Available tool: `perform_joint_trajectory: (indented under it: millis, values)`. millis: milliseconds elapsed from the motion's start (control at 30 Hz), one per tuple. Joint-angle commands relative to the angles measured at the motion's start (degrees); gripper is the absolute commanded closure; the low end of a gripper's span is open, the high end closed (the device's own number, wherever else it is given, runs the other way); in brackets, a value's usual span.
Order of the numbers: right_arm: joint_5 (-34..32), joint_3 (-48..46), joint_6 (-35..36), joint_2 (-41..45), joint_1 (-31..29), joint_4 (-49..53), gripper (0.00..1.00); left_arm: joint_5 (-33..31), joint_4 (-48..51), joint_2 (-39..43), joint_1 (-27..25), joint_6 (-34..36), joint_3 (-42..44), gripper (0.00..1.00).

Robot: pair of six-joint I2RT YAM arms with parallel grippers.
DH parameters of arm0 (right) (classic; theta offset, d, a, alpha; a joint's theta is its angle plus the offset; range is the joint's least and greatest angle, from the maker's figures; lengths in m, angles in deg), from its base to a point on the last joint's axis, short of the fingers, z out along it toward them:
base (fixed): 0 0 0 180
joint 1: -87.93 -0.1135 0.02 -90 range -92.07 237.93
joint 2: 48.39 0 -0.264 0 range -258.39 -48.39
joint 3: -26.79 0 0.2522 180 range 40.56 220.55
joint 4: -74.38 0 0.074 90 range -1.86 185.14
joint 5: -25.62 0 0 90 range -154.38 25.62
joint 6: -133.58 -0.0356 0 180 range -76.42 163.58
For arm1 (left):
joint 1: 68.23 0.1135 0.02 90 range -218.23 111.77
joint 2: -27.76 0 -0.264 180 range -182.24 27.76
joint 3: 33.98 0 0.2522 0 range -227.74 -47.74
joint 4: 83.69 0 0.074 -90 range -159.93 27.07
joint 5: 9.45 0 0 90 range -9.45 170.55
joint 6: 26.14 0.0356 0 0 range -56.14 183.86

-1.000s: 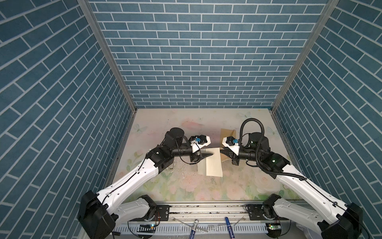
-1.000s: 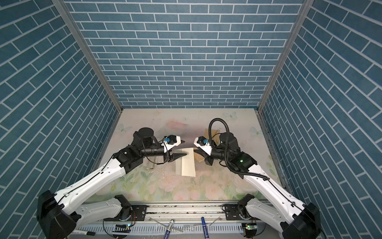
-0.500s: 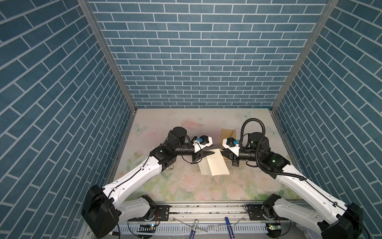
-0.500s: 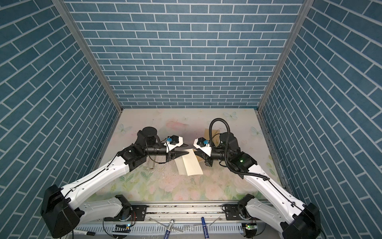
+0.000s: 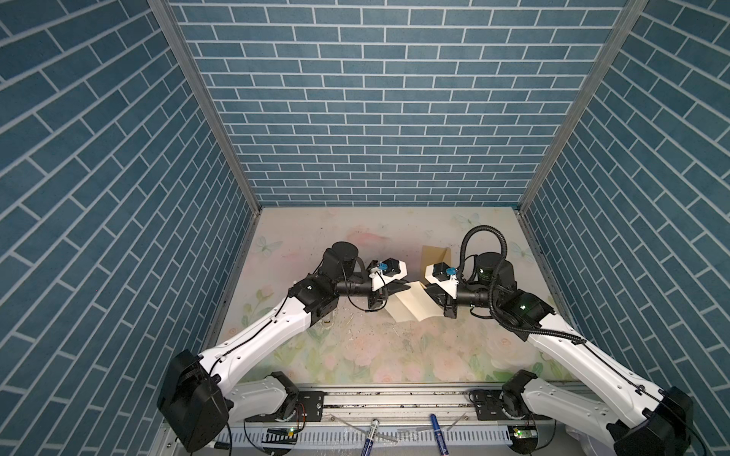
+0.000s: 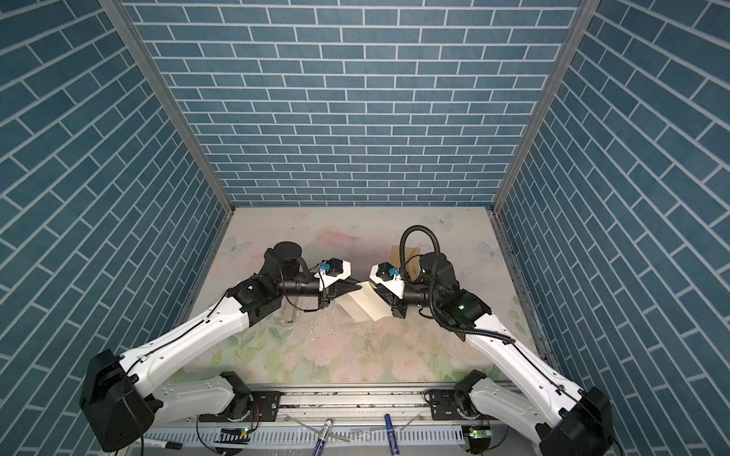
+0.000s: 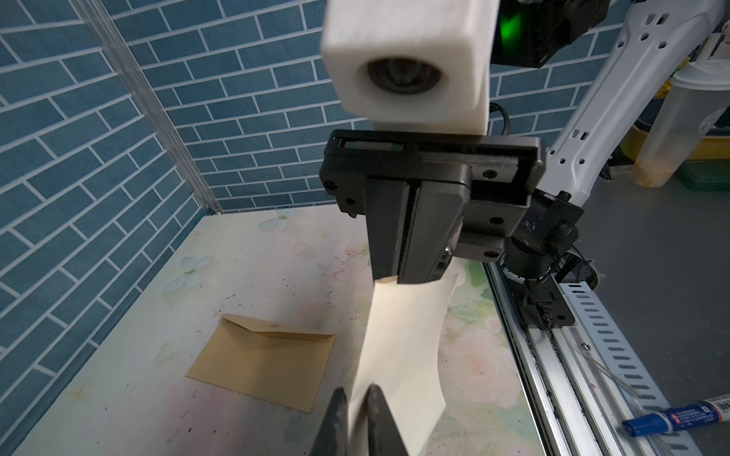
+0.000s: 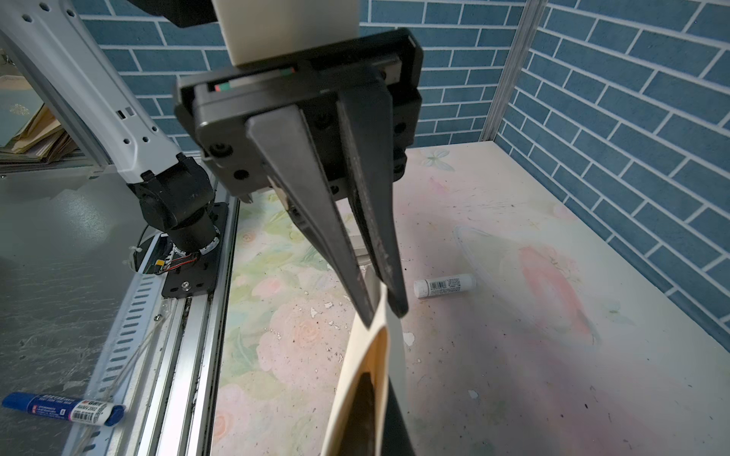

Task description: Place the letter into the envelope and seal it

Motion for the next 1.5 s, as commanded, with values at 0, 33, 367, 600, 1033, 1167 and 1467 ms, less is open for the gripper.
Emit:
perform_joint_trajectory:
  millis: [0, 33, 367, 600, 1033, 1167, 1467]
  values:
    - [0.6, -0.3, 2.2, -0.2, -0.3, -0.3, 1.00, 0.7, -1.0, -0.7, -0.2, 0.1, -0.5, 0.91]
    - [0.3, -0.3, 2.4, -0.3, -0.3, 0.0, 1.00, 0.7, -1.2, -0.7, -0.2, 0.0, -0.4, 0.94]
    - [-6.8, -0.3, 4.2, 1.5, -0.3, 1.4, 0.89, -0.3, -4.0, 0.2, -0.2, -1.1, 2.0, 1.00]
    - [-30.1, 1.3, 8.3, 8.5, -0.3, 8.5, 0.58, -6.5, -5.3, 3.9, -0.2, -1.5, 6.3, 1.00]
    - [-11.2, 8.4, 3.7, 9.7, -0.3, 19.1, 0.14, -7.5, -5.3, 6.2, -0.3, -1.3, 9.8, 1.00]
    - [-4.9, 9.4, 2.6, 8.3, -0.3, 18.9, 0.13, -7.3, -4.3, 6.4, -0.5, -0.4, 9.5, 1.00]
    - [-0.9, 10.9, 1.8, 1.7, -0.4, 15.1, 0.26, -5.9, -5.0, 6.5, -1.0, -0.5, 9.6, 1.00]
